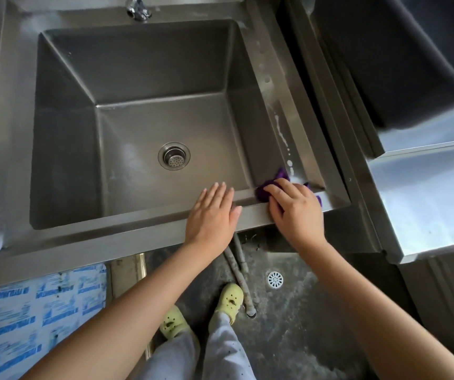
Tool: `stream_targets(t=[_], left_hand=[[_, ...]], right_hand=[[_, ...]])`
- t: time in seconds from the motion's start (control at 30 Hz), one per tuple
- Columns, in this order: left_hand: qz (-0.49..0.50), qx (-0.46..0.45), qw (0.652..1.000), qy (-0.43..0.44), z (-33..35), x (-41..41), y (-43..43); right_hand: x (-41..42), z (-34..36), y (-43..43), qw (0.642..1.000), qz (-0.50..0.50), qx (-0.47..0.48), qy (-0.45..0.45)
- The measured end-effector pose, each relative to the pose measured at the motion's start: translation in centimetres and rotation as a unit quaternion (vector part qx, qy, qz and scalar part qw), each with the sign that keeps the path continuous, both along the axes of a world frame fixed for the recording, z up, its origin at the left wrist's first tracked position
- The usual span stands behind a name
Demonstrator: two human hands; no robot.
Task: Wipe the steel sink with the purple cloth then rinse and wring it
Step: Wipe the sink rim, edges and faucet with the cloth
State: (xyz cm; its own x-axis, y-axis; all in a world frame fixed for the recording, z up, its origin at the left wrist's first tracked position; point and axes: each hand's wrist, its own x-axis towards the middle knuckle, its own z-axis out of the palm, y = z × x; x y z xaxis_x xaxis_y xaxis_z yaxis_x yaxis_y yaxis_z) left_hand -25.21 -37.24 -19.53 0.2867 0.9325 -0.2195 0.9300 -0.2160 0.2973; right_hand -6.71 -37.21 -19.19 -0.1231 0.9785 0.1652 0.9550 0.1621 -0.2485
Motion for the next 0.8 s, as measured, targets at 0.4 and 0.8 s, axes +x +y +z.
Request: stream_targets(t=[0.4,0.8], left_hand=[[-0.014,0.022,0.999,0.038,-0.8,2.5,0.1],[-0.02,0.018,0.999,0.047,-0.7,2.3,0.2]], right_hand=[[-1.7,-0.1,0.5,0.994,-0.106,0.001,0.011],[3.6,0.0,1.0,0.998,-0.055,-0.038,-0.02]])
